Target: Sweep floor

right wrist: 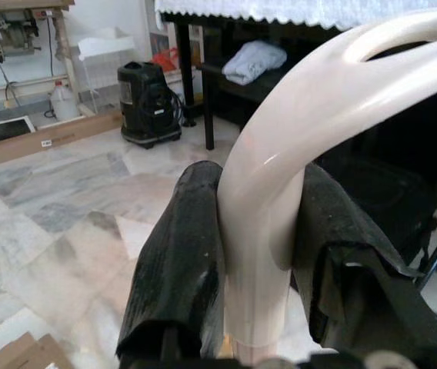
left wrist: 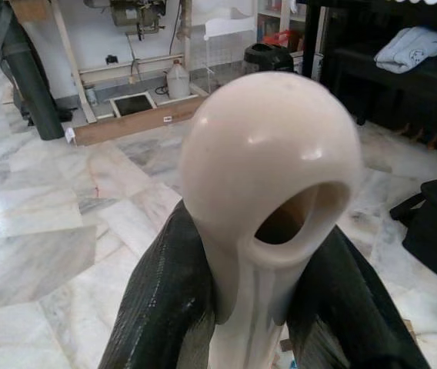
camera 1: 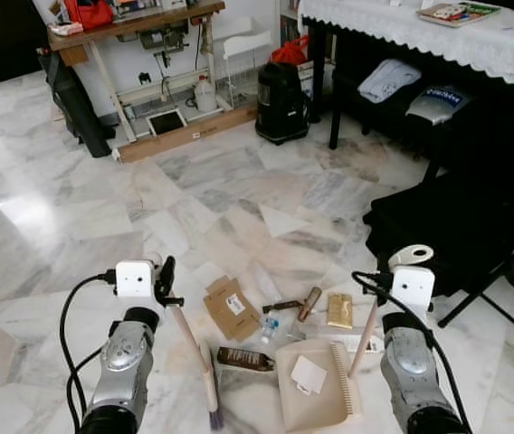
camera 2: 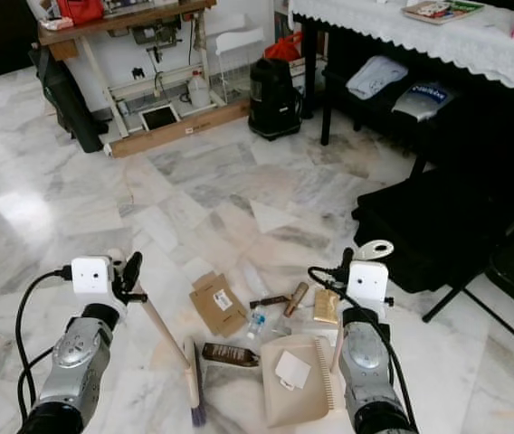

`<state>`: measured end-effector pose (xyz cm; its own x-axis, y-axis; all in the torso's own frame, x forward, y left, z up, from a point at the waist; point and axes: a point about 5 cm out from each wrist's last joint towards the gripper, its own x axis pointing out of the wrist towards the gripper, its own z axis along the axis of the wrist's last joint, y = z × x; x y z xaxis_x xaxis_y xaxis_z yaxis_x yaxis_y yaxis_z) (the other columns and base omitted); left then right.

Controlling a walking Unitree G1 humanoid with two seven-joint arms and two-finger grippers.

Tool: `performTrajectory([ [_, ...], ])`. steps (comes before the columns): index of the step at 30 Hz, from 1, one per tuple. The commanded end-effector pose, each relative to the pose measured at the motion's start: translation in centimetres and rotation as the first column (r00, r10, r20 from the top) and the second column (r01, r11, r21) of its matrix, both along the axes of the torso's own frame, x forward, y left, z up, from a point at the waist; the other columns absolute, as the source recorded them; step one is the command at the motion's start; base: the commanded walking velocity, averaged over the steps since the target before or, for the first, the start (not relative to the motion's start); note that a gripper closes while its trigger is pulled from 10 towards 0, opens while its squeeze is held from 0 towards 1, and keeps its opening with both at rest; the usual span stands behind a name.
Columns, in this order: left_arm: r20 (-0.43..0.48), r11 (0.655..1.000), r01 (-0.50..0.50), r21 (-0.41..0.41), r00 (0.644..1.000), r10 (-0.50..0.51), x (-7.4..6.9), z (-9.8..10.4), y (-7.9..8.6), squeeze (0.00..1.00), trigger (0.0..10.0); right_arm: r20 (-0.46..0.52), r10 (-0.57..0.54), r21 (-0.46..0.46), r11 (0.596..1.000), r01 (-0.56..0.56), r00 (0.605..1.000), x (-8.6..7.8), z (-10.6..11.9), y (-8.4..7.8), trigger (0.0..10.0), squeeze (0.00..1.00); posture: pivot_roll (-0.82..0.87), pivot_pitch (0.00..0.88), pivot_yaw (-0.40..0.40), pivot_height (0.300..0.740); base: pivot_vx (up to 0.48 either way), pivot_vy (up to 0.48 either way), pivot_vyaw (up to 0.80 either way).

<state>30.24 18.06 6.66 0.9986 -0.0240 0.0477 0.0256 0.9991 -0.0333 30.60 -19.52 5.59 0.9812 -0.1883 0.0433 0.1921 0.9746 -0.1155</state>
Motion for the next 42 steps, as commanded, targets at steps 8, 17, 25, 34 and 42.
performTrajectory([
  [8, 0.054, 0.999, -0.029, -0.012, 0.998, 0.030, 0.6, 0.8, -0.1, 0.00, 10.0, 0.027, 0.022, -0.010, 1.000, -0.022, 0.999, 1.1, 1.3, -0.2, 10.0, 0.00, -0.12, 0.000, 0.037, 0.740, 0.000, 0.000, 0.00],
  [17, 0.058, 1.000, -0.019, 0.001, 0.998, 0.019, 0.5, 0.8, 0.3, 0.00, 10.0, 0.026, 0.028, -0.002, 1.000, -0.028, 0.999, 1.0, 1.0, 0.4, 10.0, 0.00, -0.12, 0.000, 0.058, 0.740, -0.120, 0.000, 0.00],
  [25, 0.058, 1.000, -0.002, 0.010, 0.998, 0.002, 0.5, 0.9, 0.2, 0.00, 10.0, 0.019, 0.021, 0.007, 1.000, -0.021, 1.000, 0.7, 0.6, 0.5, 10.0, 0.00, -0.12, 0.000, 0.081, 0.740, -0.310, 0.000, 0.00],
  [34, 0.058, 1.000, 0.013, 0.020, 0.998, -0.014, 0.4, 0.8, 0.3, 0.00, 10.0, 0.015, 0.016, 0.012, 1.000, -0.016, 1.000, 0.5, 0.3, 0.6, 10.0, 0.00, -0.11, 0.000, 0.087, 0.740, -0.348, 0.000, 0.00],
  [42, 0.058, 1.000, 0.016, 0.023, 0.998, -0.017, 0.4, 0.9, 0.3, 0.00, 10.0, 0.015, 0.010, 0.013, 1.000, -0.010, 1.000, 0.5, 0.3, 0.6, 10.0, 0.00, -0.11, 0.000, 0.087, 0.740, -0.350, 0.000, 0.00],
])
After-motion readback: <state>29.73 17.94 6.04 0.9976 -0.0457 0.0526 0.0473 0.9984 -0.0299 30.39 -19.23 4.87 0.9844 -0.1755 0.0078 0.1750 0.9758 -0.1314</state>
